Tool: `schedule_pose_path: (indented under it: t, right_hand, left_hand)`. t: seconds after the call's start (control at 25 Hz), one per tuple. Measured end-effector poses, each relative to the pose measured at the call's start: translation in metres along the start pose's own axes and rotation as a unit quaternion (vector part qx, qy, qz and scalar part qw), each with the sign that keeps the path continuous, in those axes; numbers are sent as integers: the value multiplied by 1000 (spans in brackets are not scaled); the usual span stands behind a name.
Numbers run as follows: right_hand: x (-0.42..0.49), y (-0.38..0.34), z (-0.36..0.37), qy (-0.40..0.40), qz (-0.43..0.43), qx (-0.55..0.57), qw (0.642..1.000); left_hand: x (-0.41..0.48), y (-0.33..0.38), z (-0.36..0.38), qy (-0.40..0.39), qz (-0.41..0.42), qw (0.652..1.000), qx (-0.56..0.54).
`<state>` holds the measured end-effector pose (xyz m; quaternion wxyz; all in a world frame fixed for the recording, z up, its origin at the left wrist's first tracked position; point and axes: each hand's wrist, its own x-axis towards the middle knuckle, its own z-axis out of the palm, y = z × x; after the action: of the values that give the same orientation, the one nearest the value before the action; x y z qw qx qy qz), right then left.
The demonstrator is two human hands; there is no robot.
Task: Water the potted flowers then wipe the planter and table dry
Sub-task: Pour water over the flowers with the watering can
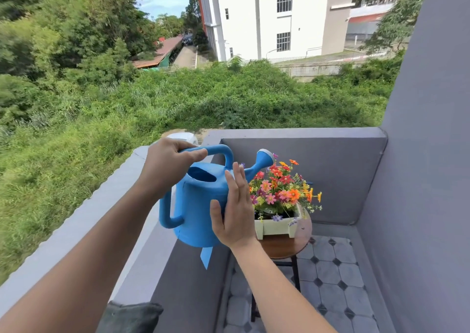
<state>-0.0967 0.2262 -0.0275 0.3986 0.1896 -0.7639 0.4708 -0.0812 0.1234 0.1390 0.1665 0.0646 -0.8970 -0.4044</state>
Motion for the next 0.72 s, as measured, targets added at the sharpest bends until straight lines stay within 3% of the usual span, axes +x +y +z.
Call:
schedule_pose_path:
  t: [0.12,0.48,0.72]
  right_hand:
    - [4,4,-7,-12,-36,-59,998]
    - [10,-19,-7,12,32,-110,993]
    - [13,-20,-5,-11,43,-97,994]
  left_hand:
    - [3,8,-2,-24,13,999,18]
    - [27,38,-3,-77,31,989,122]
    - [34,50,-3,-100,150,953,245]
